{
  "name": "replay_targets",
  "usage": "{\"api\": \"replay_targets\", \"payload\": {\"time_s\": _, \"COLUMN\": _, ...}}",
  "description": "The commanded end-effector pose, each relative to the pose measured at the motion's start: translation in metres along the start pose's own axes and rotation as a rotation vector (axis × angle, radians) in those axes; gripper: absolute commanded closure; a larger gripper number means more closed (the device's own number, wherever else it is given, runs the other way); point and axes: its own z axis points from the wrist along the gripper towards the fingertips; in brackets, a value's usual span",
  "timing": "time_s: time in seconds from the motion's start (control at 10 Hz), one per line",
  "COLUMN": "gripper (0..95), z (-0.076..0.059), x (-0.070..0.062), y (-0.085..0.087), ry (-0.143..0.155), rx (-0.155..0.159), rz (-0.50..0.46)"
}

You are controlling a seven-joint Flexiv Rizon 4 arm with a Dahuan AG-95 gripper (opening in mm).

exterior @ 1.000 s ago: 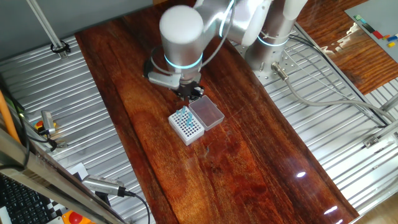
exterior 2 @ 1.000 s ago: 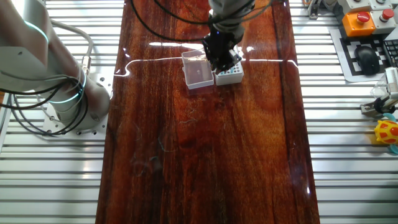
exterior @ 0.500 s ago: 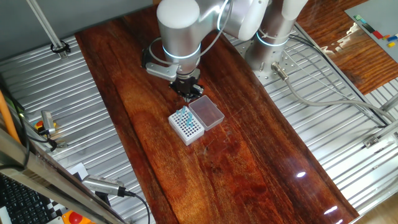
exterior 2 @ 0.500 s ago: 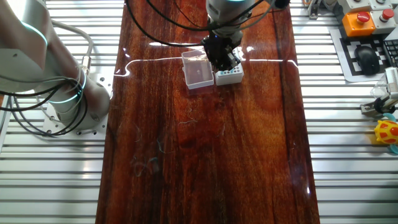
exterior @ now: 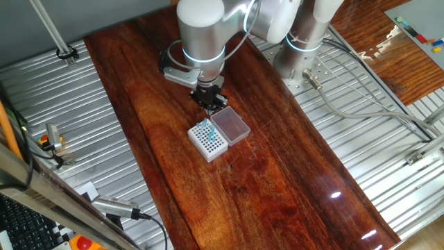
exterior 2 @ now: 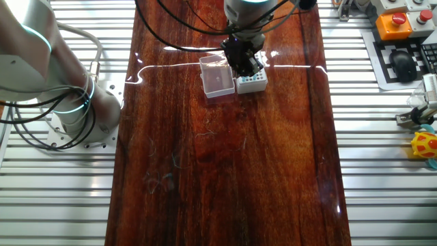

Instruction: Insert a medium pipette tip into the holder for medium pipette tips

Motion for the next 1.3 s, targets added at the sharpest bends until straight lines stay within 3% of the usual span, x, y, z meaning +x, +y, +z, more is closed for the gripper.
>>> {"api": "replay_targets", "payload": {"time_s": 0.1, "gripper": 95.0, "z": -0.001, "x": 0.0002, "y": 0.0008, "ry": -0.003, "rx": 0.0, "rz": 0.003}}
{"api": "replay_targets", "payload": {"time_s": 0.2, "gripper": 76.0, "z": -0.0016, "x": 0.0003, "y": 0.0011, "ry": -0.015, "rx": 0.0, "rz": 0.009}}
{"api": "replay_targets", "payload": {"time_s": 0.5, "gripper": 76.0, "z": -0.0015, "x": 0.0, "y": 0.0012, "ry": -0.035, "rx": 0.001, "rz": 0.023}}
{"api": "replay_targets", "payload": {"time_s": 1.3, "gripper": 76.0, "z": 0.0025, "x": -0.0065, "y": 0.0031, "ry": -0.051, "rx": -0.005, "rz": 0.034}}
